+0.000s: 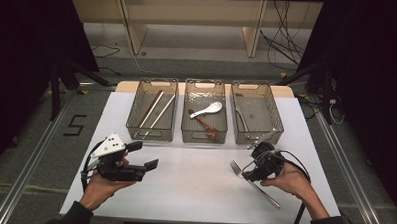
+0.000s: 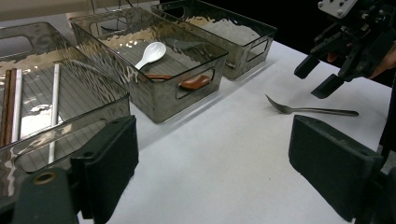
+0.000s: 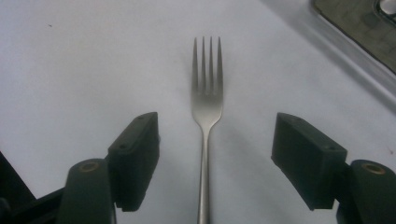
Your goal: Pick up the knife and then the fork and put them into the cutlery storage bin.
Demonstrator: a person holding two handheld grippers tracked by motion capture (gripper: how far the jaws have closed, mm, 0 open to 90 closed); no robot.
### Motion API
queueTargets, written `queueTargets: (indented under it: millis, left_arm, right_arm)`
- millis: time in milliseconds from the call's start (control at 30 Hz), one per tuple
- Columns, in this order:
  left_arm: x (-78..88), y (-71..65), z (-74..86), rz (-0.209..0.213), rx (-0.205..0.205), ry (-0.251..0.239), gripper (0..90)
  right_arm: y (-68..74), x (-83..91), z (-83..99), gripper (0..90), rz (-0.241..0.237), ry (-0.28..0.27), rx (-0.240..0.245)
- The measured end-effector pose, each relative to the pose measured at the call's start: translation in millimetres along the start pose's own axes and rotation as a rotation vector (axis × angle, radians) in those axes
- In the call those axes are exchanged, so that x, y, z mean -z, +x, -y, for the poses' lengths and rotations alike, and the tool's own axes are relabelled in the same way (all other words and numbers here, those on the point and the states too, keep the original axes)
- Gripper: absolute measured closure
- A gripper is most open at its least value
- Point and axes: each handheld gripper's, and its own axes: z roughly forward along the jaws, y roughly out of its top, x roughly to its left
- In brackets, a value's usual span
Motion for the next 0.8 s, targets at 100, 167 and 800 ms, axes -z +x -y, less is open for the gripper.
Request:
queueTargets:
  millis: [100,167,800]
  left_arm:
    - [-0.8,-0.2,0.2,0.002,0.003,0.001,15.5]
    - [-0.4,-0.1,0.2,0.003,0.001,0.001,15.5]
    - [0.0,-0.2,-0.1,0.005,-0.003,0.0,15.5]
  right_arm:
    - [-0.1,-1.9,1.9,37.7,0.003,0.013,0.004]
    - [0.0,-3.0,3.5,41.6,0.007,0.026,0.003]
    - [0.1,-18.7,12.4,64.7,0.011,0.122,0.024]
